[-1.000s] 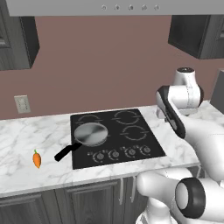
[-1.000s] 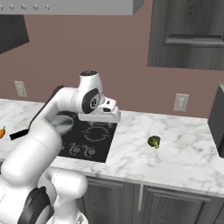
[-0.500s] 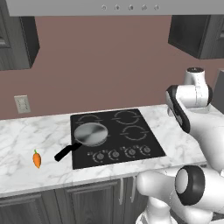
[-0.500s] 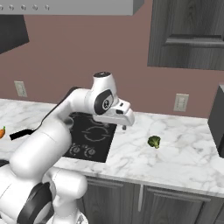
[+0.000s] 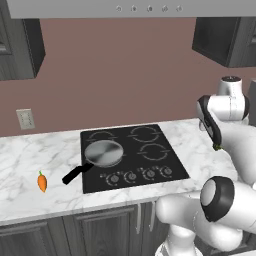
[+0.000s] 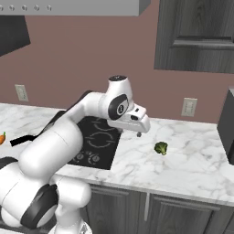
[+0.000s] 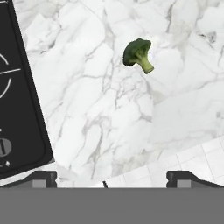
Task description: Put the carrot and broccoli in the pan. Then turn on the front left burner and set the heat to medium.
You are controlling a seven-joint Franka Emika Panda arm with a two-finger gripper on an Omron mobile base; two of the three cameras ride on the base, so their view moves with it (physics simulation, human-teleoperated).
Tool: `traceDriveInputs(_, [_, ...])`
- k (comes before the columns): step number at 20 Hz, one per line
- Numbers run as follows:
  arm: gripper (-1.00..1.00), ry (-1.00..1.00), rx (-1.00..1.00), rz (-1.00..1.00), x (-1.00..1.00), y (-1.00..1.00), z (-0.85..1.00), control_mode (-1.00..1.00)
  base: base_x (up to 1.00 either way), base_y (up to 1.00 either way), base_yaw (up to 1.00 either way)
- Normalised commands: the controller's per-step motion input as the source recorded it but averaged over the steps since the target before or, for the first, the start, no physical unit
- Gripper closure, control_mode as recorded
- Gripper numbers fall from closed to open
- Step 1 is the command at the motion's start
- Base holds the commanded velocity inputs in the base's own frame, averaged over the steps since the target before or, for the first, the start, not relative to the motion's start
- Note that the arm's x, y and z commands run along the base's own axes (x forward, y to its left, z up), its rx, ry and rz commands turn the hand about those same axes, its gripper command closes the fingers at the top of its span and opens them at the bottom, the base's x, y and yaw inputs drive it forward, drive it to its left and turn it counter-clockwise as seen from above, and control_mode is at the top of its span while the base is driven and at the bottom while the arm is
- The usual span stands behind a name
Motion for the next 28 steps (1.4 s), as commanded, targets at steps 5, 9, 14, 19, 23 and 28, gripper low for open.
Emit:
traceDriveInputs(5, [-1.00, 0.00, 0.00, -0.04, 0.10, -0.29, -0.02, -1.00, 0.00, 0.00, 0.00])
traceDriveInputs(9, [-1.00, 0.00, 0.00, -0.02, 0.03, -0.18, 0.00, -1.00, 0.00, 0.00, 0.00])
traceDriveInputs(14, [-1.00, 0.00, 0.00, -0.01, 0.00, -0.18, 0.00, -1.00, 0.00, 0.00, 0.00])
traceDriveInputs(19, [-1.00, 0.00, 0.03, 0.00, 0.00, -0.04, -0.21, -1.00, 0.00, 0.00, 0.00])
traceDriveInputs(23, [-1.00, 0.00, 0.08, 0.00, 0.03, -0.19, -0.32, -1.00, 0.00, 0.00, 0.00])
traceDriveInputs(28, [-1.00, 0.00, 0.02, 0.00, 0.07, -0.16, -0.09, -1.00, 0.00, 0.00, 0.00])
